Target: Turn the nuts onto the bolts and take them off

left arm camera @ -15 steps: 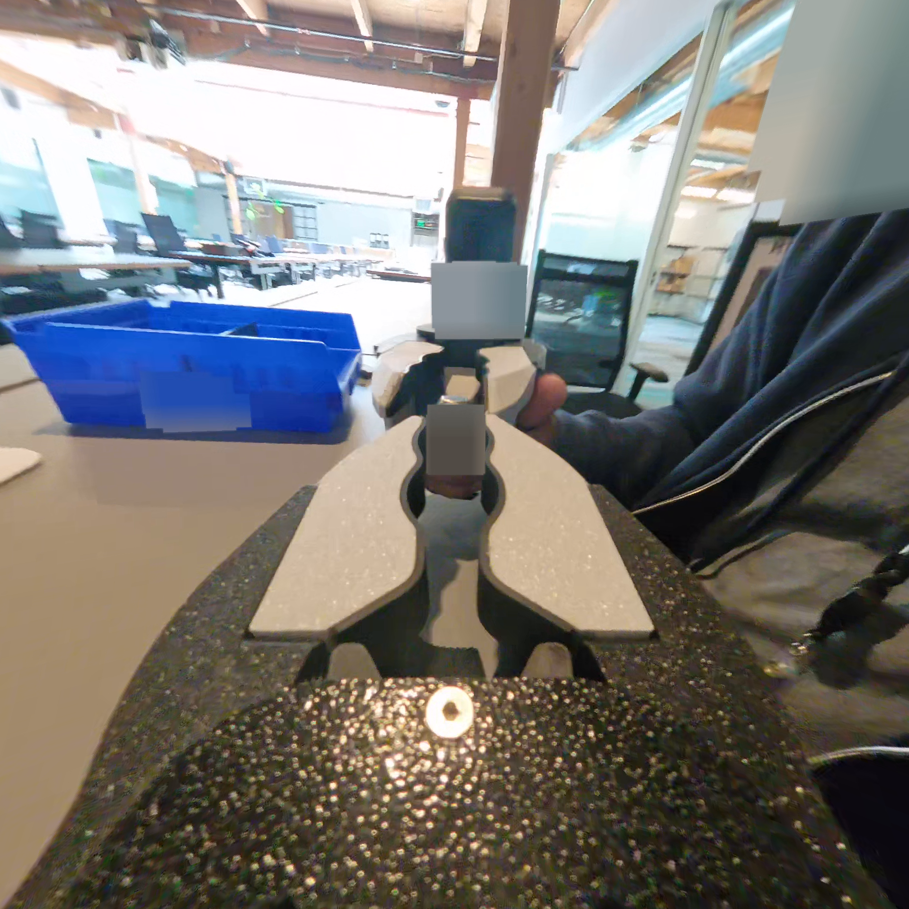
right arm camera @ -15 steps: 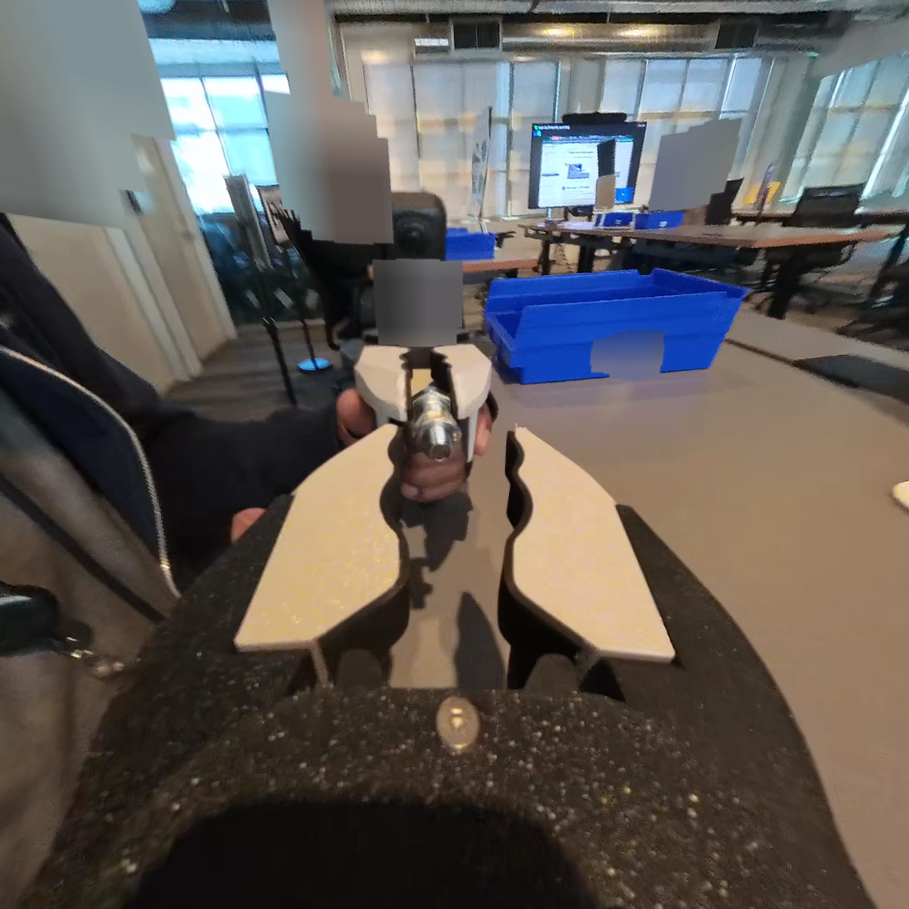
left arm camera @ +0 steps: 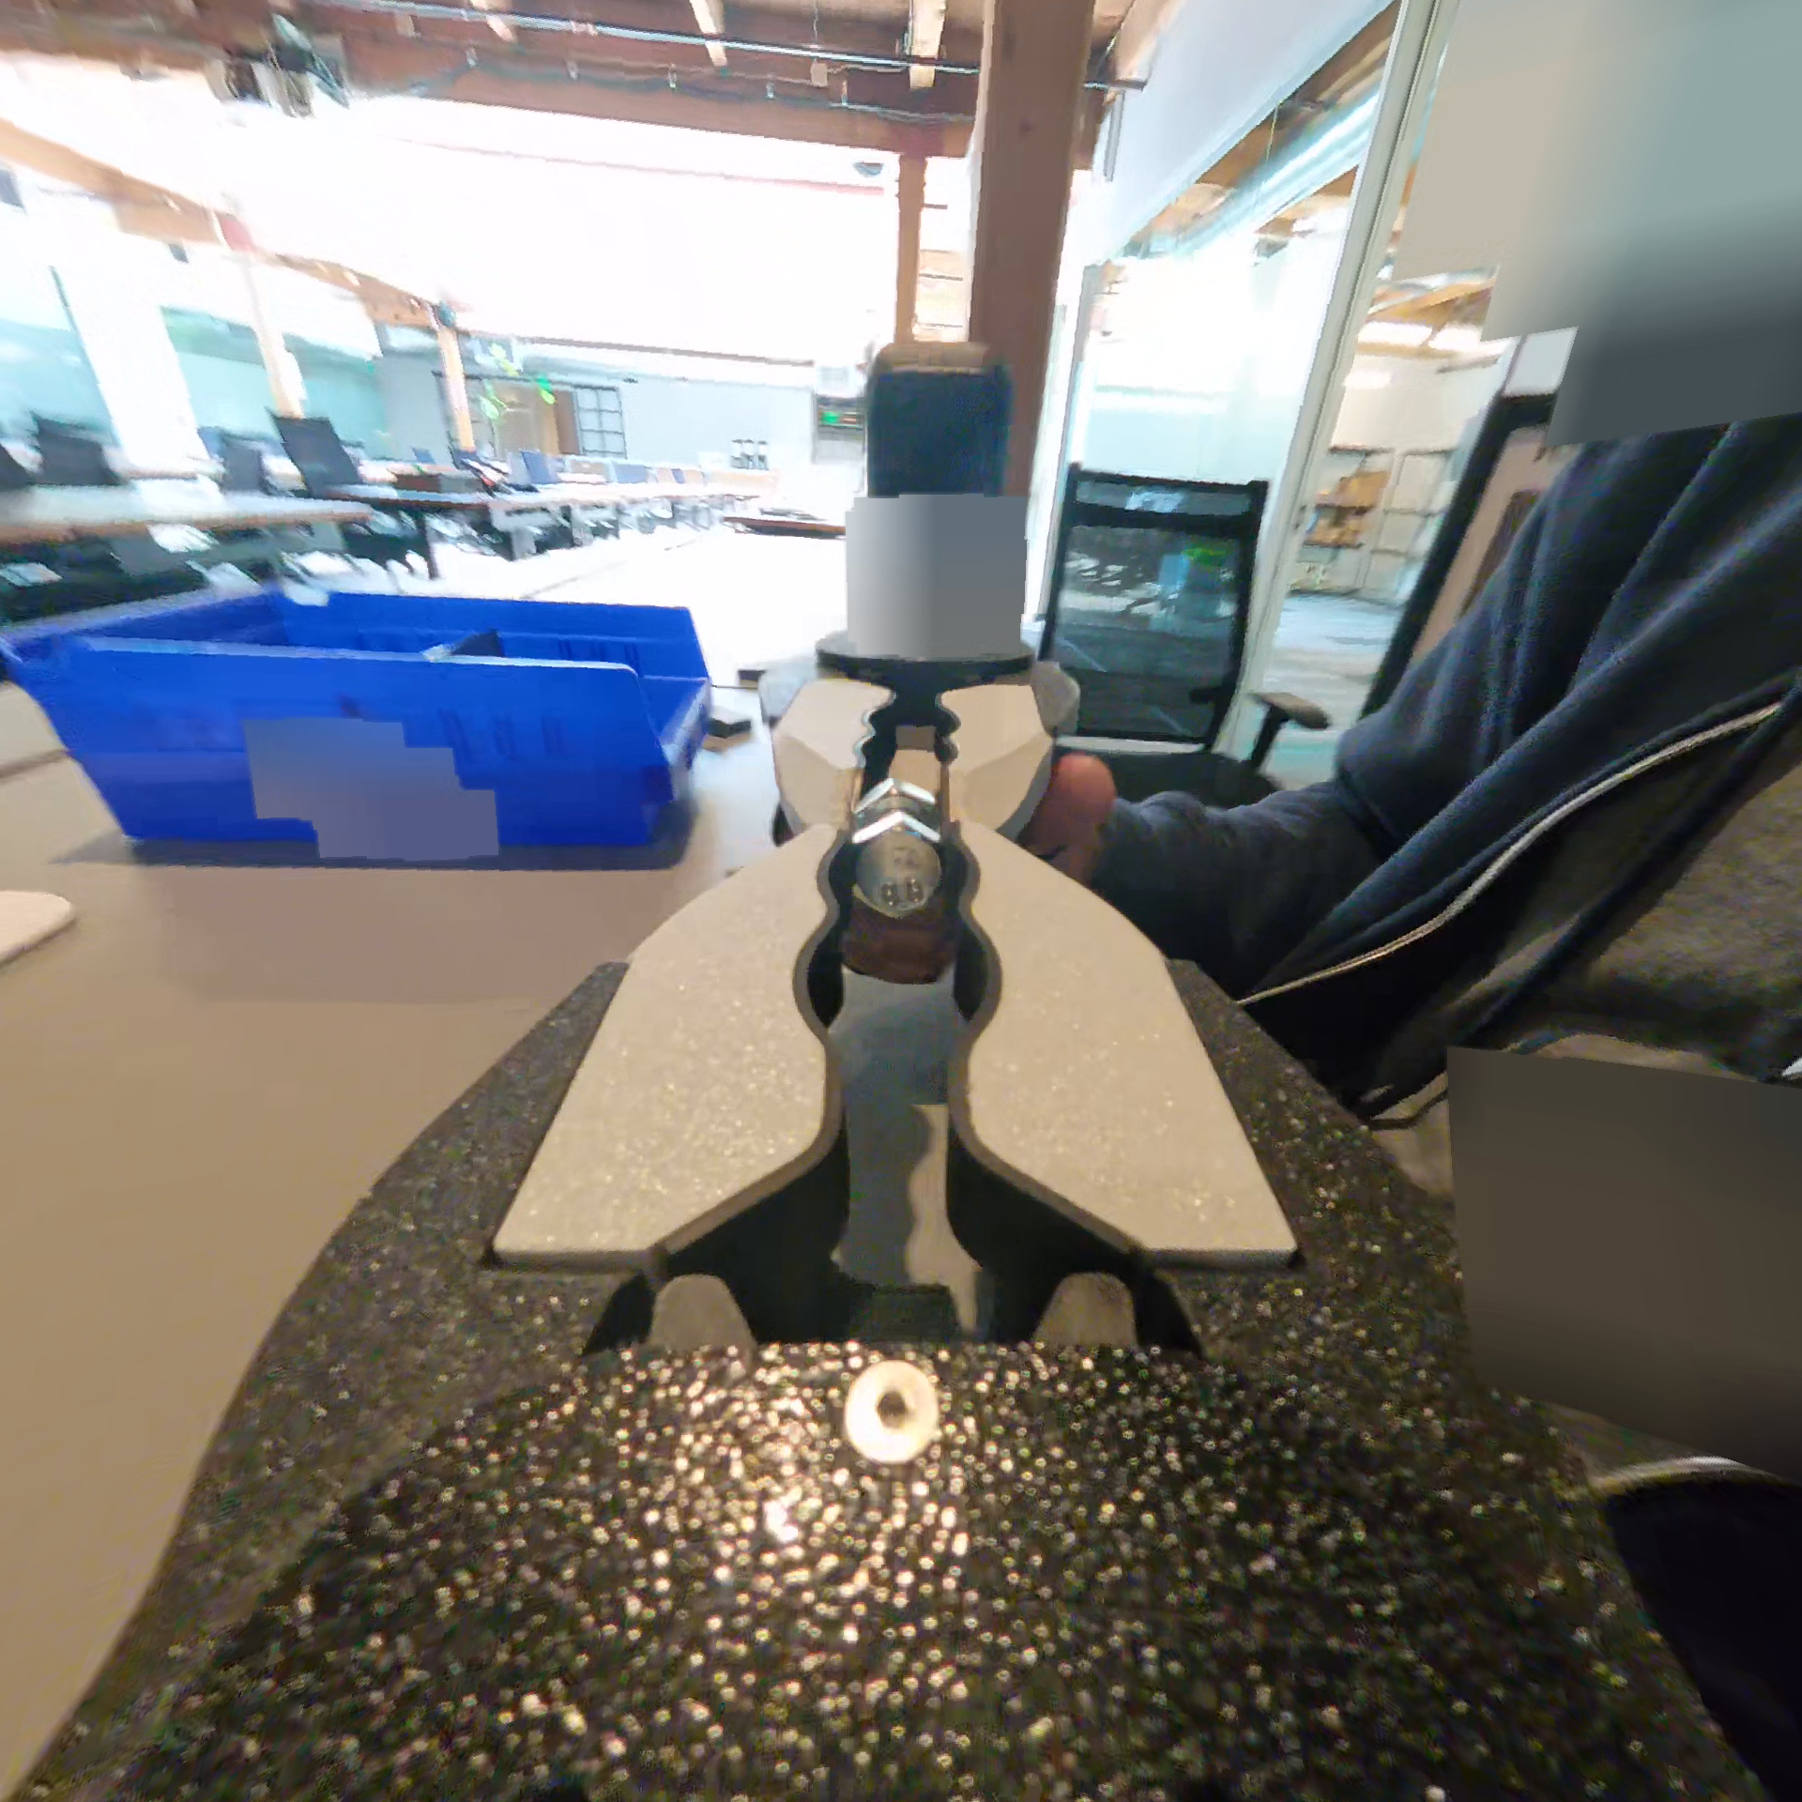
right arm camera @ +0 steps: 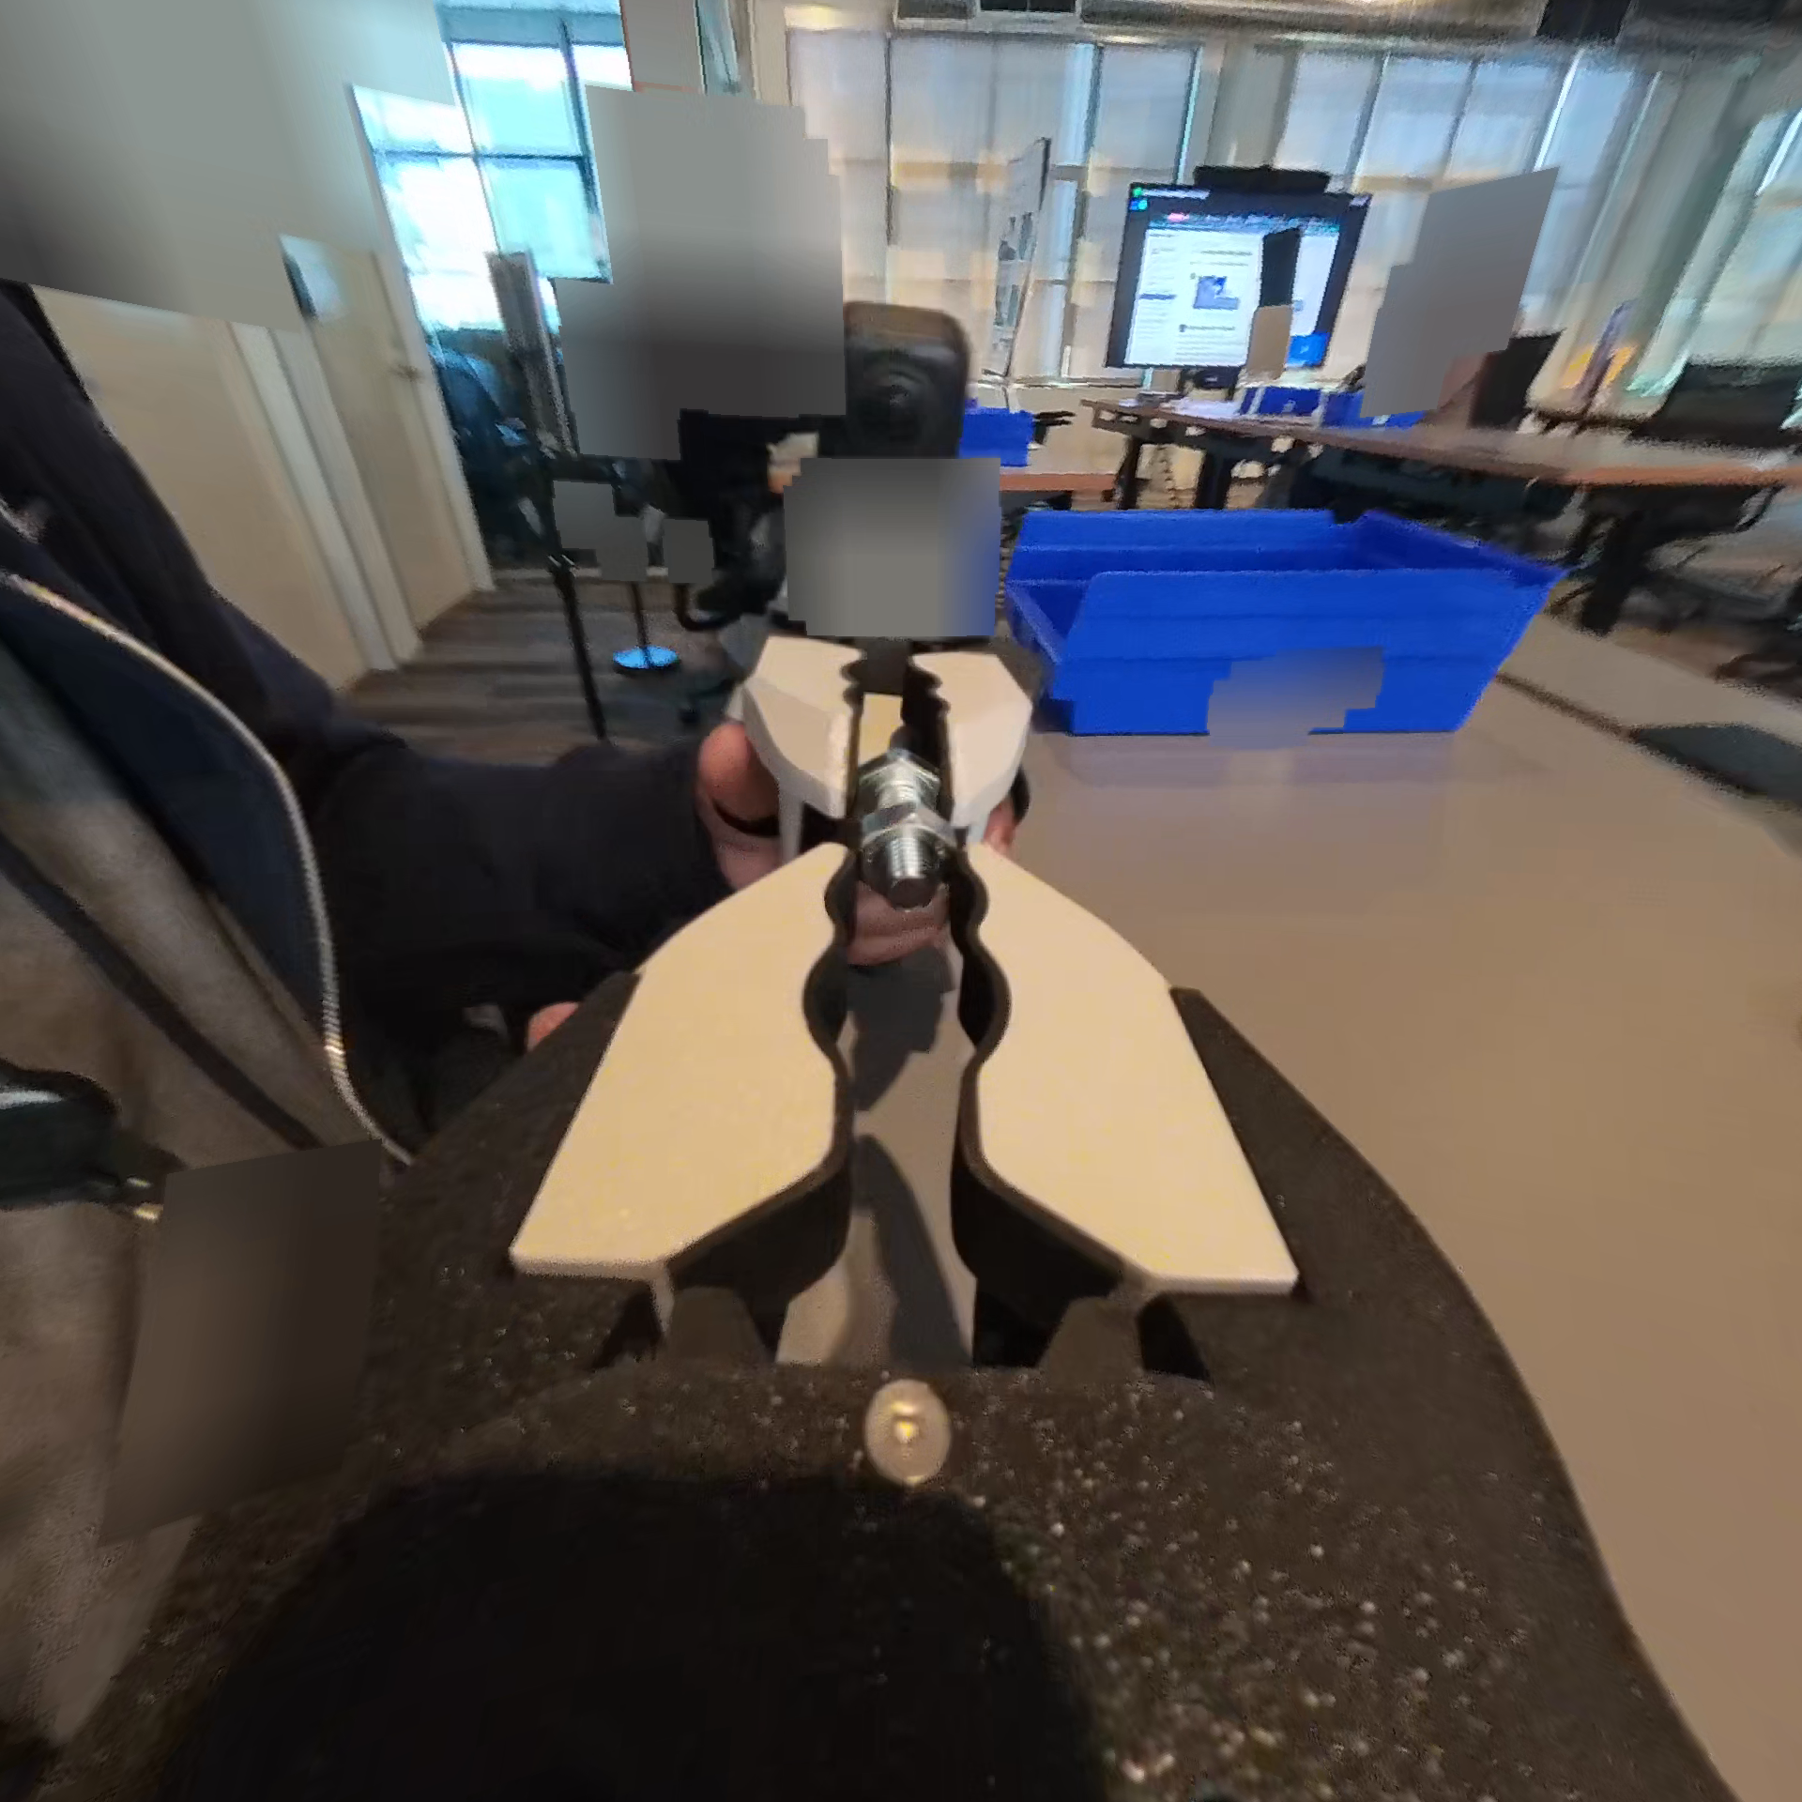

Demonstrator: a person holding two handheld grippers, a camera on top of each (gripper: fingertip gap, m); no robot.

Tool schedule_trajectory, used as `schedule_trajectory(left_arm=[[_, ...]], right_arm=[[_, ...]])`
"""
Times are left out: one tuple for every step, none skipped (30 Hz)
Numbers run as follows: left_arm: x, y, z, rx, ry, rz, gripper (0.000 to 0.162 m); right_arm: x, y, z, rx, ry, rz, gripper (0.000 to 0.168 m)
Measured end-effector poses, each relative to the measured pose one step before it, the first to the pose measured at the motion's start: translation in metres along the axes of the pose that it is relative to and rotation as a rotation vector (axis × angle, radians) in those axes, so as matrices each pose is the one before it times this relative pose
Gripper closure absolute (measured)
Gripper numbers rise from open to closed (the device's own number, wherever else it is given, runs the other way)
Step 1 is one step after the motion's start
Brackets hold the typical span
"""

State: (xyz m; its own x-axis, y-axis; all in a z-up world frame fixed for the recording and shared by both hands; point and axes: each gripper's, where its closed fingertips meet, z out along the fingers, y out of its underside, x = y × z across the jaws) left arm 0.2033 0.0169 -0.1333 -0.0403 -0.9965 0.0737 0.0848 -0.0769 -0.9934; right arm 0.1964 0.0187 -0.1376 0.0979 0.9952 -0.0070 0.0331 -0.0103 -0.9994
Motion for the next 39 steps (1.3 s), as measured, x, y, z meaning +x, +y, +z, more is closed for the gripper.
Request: schedule_trajectory(left_arm=[[0.00081, 0.00117, 0.00011, 0.0022, 0.0332, -0.0714, 0.144], [0.00091, 0.00132, 0.00001, 0.0038, 0.0379, -0.0810, 0.145], [0.00017, 0.00085, -0.00019, 0.0079, 0.0313, -0.0740, 0.145], [0.00003, 0.00026, -0.00029, 0.0115, 0.0258, -0.0618, 0.144], [-0.00020, -0.00074, -0.00022, 0.0126, 0.0166, -0.0387, 0.145], [-0.00041, -0.00118, 0.00001, 0.0111, 0.0012, -0.0011, 0.145], [-0.00002, -0.00106, 0.00006, 0.0055, -0.0092, 0.0280, 0.145], [0.00010, -0.00136, -0.00005, 0.0010, -0.0162, 0.0401, 0.145], [0.00073, -0.00168, -0.00010, -0.0002, -0.0141, 0.0400, 0.145], [0.00098, -0.00192, -0.00010, 0.0005, -0.0126, 0.0409, 0.145], [0.00037, -0.00221, -0.00038, 0.0046, -0.0185, 0.0468, 0.145], [-0.00028, -0.00184, -0.00047, 0.0033, -0.0210, 0.0483, 0.145], [-0.00022, -0.00093, -0.00031, -0.0014, -0.0195, 0.0457, 0.144], [-0.00050, -0.00038, -0.00019, -0.0058, -0.0186, 0.0410, 0.144], [-0.00100, -0.00008, 0.00007, -0.0069, -0.0218, 0.0396, 0.145], [-0.00038, 0.00026, 0.00018, -0.0075, -0.0170, 0.0391, 0.145], [-0.00024, 0.00022, 0.00026, -0.0062, -0.0159, 0.0375, 0.145], [0.00016, 0.00012, 0.00028, -0.0043, -0.0131, 0.0371, 0.145], [0.00025, 0.00001, 0.00036, -0.0042, -0.0110, 0.0312, 0.145], [0.00073, -0.00025, 0.00045, -0.0036, -0.0043, 0.0208, 0.145], [0.00049, -0.00029, 0.00044, -0.0029, -0.0035, 0.0130, 0.145], [0.00037, 0.00013, 0.00040, -0.0038, -0.0012, 0.0067, 0.145], [0.00035, 0.00079, 0.00048, -0.0076, 0.0022, -0.0004, 0.145], [0.00064, 0.00123, 0.00046, -0.0076, 0.0053, -0.0037, 0.145], [0.00064, 0.00023, 0.00033, -0.0004, 0.0070, -0.0126, 0.145], [0.00015, 0.00018, 0.00025, -0.0012, 0.0078, -0.0257, 0.145], [0.00028, 0.00072, 0.00034, -0.0027, 0.0138, -0.0370, 0.144], [0.00055, 0.00062, 0.00030, -0.0008, 0.0211, -0.0500, 0.145], [0.00037, 0.00055, 0.00012, 0.0023, 0.0253, -0.0616, 0.145], [-0.00009, 0.00107, 0.00011, 0.0024, 0.0258, -0.0724, 0.145], [0.00006, 0.00154, -0.00011, 0.0030, 0.0323, -0.0820, 0.145], [-0.00064, 0.00205, -0.00039, 0.0040, 0.0315, -0.0904, 0.145], [-0.00157, 0.00184, -0.00058, 0.0068, 0.0291, -0.0898, 0.144], [-0.00149, 0.00060, -0.00093, 0.0155, 0.0245, -0.0609, 0.144], [-0.00123, -0.00046, -0.00094, 0.0199, 0.0162, -0.0247, 0.145], [-0.00081, -0.00116, -0.00067, 0.0157, 0.0042, 0.0026, 0.145], [0.00001, -0.00134, -0.00009, 0.0058, -0.0047, 0.0208, 0.145], [0.00024, -0.00108, 0.00013, -0.0011, -0.0149, 0.0432, 0.145], [-0.00019, -0.00125, -0.00030, -0.0013, -0.0248, 0.0550, 0.145]], right_arm=[[-0.00030, 0.00046, -0.00039, -0.0101, 0.0251, -0.0701, 0.151], [-0.00038, 0.00076, -0.00015, -0.0125, 0.0299, -0.0794, 0.151], [-0.00007, 0.00079, 0.00009, -0.0143, 0.0338, -0.0802, 0.151], [0.00015, 0.00027, 0.00027, -0.0107, 0.0311, -0.0656, 0.151], [0.00034, -0.00019, 0.00031, -0.0045, 0.0216, -0.0336, 0.151], [0.00032, -0.00056, 0.00015, 0.0027, 0.0054, 0.0051, 0.151], [-0.00003, -0.00118, -0.00019, 0.0125, -0.0129, 0.0367, 0.150], [0.00090, -0.00148, -0.00037, 0.0183, -0.0170, 0.0603, 0.145], [0.00270, -0.00105, -0.00039, 0.0160, -0.0113, 0.0740, 0.135], [0.00275, -0.00084, -0.00032, 0.0145, -0.0133, 0.0751, 0.129], [0.00106, -0.00106, -0.00024, 0.0145, -0.0241, 0.0685, 0.127], [-0.00043, -0.00132, -0.00008, 0.0148, -0.0305, 0.0598, 0.126], [-0.00036, -0.00100, 0.00017, 0.0121, -0.0243, 0.0520, 0.126], [-0.00112, -0.00092, 0.00034, 0.0119, -0.0250, 0.0431, 0.127], [-0.00164, -0.00105, 0.00040, 0.0125, -0.0264, 0.0410, 0.129], [-0.00105, -0.00088, 0.00045, 0.0106, -0.0225, 0.0416, 0.129], [-0.00101, -0.00074, 0.00042, 0.0091, -0.0210, 0.0369, 0.130], [-0.00109, -0.00032, 0.00046, 0.0049, -0.0183, 0.0284, 0.131], [-0.00040, 0.00031, 0.00041, -0.0016, -0.0100, 0.0186, 0.131], [0.00023, 0.00073, 0.00031, -0.0045, -0.0033, 0.0107, 0.133], [-0.00008, 0.00043, 0.00007, -0.0028, -0.0021, 0.0049, 0.136], [-0.00038, 0.00012, 0.00000, -0.0016, -0.0023, 0.0008, 0.140], [-0.00044, -0.00009, -0.00036, -0.0017, -0.0006, -0.0053, 0.146], [-0.00021, -0.00013, -0.00064, -0.0022, 0.0046, -0.0143, 0.152], [-0.00011, 0.00041, -0.00046, -0.0070, 0.0070, -0.0215, 0.152], [-0.00015, 0.00080, -0.00038, -0.0114, 0.0085, -0.0255, 0.152], [0.00002, 0.00064, -0.00047, -0.0124, 0.0123, -0.0330, 0.152], [-0.00031, 0.00074, -0.00043, -0.0137, 0.0147, -0.0432, 0.152], [-0.00006, 0.00092, -0.00021, -0.0158, 0.0197, -0.0508, 0.152], [0.00036, 0.00099, -0.00021, -0.0181, 0.0268, -0.0614, 0.152], [0.00048, 0.00147, -0.00004, -0.0218, 0.0312, -0.0752, 0.152], [0.00055, 0.00208, 0.00016, -0.0263, 0.0359, -0.0873, 0.152], [0.00098, 0.00228, 0.00043, -0.0281, 0.0423, -0.0911, 0.152], [0.00072, 0.00181, 0.00081, -0.0237, 0.0391, -0.0755, 0.152], [0.00074, 0.00092, 0.00104, -0.0151, 0.0289, -0.0413, 0.151], [0.00088, 0.00011, 0.00072, -0.0033, 0.0143, -0.0006, 0.151], [0.00026, -0.00092, 0.00026, 0.0112, -0.0064, 0.0361, 0.151], [0.00000, -0.00140, -0.00003, 0.0200, -0.0218, 0.0629, 0.146], [0.00157, -0.00105, -0.00037, 0.0203, -0.0213, 0.0786, 0.137]])
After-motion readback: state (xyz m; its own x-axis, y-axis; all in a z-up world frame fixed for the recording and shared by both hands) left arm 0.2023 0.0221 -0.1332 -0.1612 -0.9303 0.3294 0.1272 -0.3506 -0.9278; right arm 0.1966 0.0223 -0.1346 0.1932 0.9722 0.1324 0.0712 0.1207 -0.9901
